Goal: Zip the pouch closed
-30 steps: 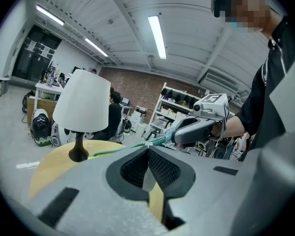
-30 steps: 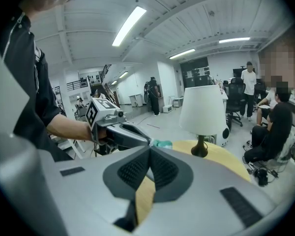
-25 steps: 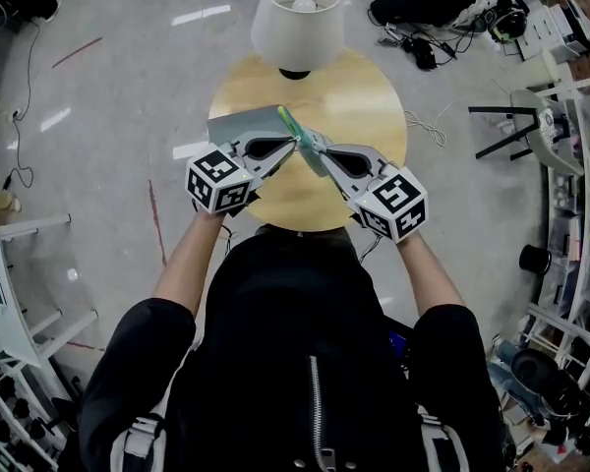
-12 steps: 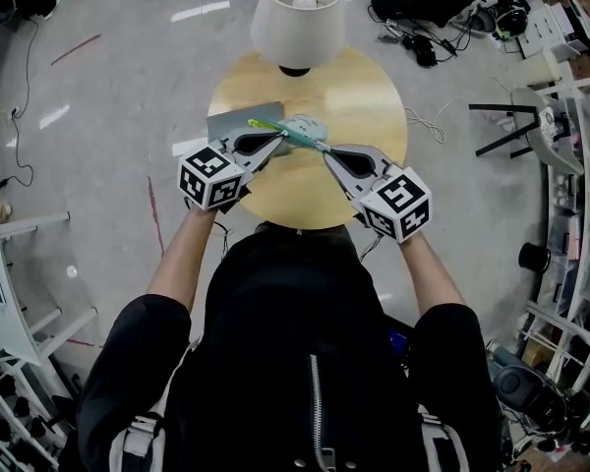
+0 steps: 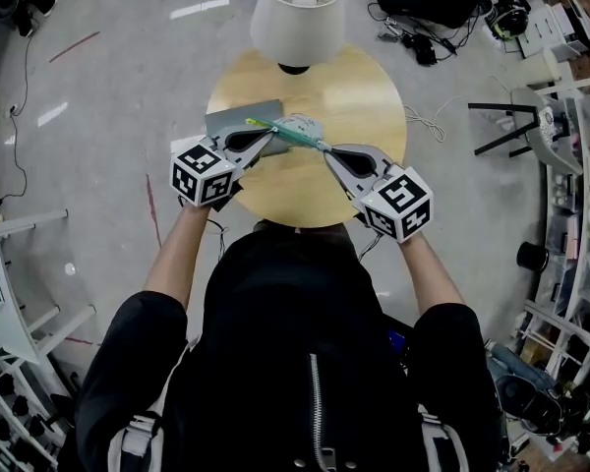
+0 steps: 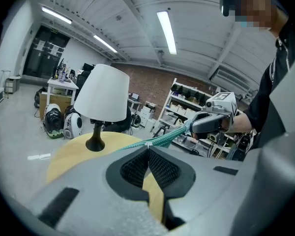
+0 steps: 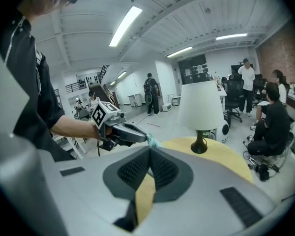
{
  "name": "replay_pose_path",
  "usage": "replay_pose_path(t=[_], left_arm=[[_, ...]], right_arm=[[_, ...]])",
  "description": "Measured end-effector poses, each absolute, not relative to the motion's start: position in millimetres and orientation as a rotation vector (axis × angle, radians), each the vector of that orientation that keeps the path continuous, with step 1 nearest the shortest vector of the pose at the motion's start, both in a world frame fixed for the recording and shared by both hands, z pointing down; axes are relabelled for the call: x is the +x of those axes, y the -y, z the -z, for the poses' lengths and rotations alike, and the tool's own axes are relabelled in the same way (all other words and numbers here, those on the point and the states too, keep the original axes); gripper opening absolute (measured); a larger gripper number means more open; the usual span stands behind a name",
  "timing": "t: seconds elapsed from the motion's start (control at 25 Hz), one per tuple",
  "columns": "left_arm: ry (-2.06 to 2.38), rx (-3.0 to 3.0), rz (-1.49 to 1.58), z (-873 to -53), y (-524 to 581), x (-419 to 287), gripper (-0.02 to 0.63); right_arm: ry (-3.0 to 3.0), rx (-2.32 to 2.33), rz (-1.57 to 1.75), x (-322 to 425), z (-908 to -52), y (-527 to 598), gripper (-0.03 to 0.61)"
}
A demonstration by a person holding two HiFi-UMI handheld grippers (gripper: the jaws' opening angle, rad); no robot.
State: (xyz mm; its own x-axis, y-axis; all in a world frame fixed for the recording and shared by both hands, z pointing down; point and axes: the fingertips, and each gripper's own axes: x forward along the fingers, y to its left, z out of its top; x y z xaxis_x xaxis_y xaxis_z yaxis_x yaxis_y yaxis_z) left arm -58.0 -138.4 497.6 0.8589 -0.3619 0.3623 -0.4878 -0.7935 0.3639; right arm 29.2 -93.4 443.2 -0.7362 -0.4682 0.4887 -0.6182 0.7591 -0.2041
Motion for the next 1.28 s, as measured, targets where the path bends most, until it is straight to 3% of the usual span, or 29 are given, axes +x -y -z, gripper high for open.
replay_pose_path(t=[1.28], left_arm=[[0.770, 2.495, -0.463, -522, 145, -104, 0.006]], right_arm=[[2.530, 0.841, -0.531, 42, -449, 81, 0.008]])
